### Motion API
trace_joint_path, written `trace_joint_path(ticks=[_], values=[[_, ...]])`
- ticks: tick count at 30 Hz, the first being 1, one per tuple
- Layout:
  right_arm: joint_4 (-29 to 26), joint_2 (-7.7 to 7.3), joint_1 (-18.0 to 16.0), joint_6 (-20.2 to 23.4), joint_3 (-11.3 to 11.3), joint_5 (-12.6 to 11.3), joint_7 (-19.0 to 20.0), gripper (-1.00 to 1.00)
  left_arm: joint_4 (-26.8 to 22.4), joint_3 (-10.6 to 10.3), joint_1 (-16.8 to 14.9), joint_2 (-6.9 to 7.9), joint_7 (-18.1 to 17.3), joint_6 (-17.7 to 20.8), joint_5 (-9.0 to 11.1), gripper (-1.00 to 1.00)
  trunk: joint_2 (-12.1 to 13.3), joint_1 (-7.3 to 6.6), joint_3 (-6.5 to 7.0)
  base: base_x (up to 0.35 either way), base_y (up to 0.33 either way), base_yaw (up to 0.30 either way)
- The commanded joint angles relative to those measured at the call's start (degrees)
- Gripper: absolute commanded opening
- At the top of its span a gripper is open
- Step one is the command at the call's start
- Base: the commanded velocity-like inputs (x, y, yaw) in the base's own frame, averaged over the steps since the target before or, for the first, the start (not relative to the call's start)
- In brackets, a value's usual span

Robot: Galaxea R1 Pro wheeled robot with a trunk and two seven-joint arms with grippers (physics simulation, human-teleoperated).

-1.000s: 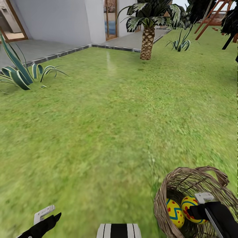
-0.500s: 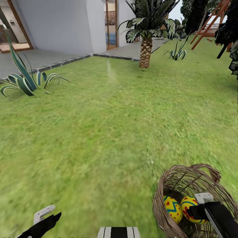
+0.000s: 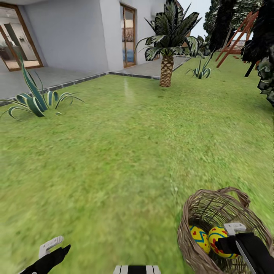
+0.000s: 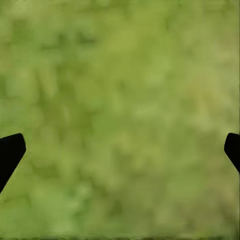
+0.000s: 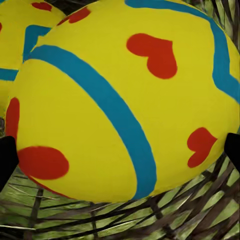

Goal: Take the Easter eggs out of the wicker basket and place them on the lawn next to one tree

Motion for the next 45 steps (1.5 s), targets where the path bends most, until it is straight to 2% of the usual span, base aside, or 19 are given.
trace_joint_path(ticks=[1, 10, 13, 16, 18, 28, 32, 45], values=[[-0.07, -0.02, -0.01, 0.24, -0.06, 0.25, 0.39, -1.00, 0.06, 0.13, -0.04, -0.02, -0.21, 0.36, 0.32, 1.00, 0.00, -0.06, 0.19, -0.137, 0.092, 0.000], [0.03, -0.03, 0.02, 0.38, -0.06, -0.03, 0.74, -1.00, 0.27, 0.13, -0.03, -0.02, -0.21, 0.36, 0.32, 1.00, 0.34, -0.41, 2.20, -0.013, 0.009, -0.024], [0.06, -0.03, 0.01, 0.44, -0.03, -0.15, 0.77, -1.00, 0.26, 0.13, -0.02, -0.02, -0.21, 0.36, 0.32, 1.00, 1.54, -1.06, 2.82, 0.000, 0.000, -0.226], [0.11, -0.03, -0.01, 0.42, 1.70, -0.05, 0.70, -1.00, 0.27, 0.13, -0.03, -0.02, -0.21, 0.36, 0.32, 1.00, 2.75, -1.72, 3.37, 0.000, 0.000, -0.061], [0.12, -0.03, 0.00, 0.41, 2.07, 0.00, 0.68, -1.00, 0.27, 0.13, -0.05, -0.02, -0.21, 0.36, 0.32, 1.00, 3.55, -2.16, 3.73, 0.000, 0.000, -0.006], [0.19, -0.02, -0.03, 0.41, 2.14, 0.02, 0.67, -1.00, 0.38, 0.13, -0.04, -0.12, -0.21, 0.36, 0.32, 1.00, 7.56, -4.36, 5.52, -0.144, 0.000, 0.000], [0.20, 0.06, -0.03, 0.34, 2.21, 0.10, 0.68, -1.00, 0.40, 0.13, -0.02, -1.27, -0.13, 0.36, 0.24, 1.00, 9.16, -5.24, 6.24, -0.003, 0.000, 0.000], [0.18, 0.67, -0.03, 0.32, 2.14, 0.10, 0.60, -1.00, 0.36, 0.21, -0.03, -1.39, -0.12, 0.36, 0.23, 1.00, 14.38, -8.09, 8.58, 0.000, 0.000, 0.000]])
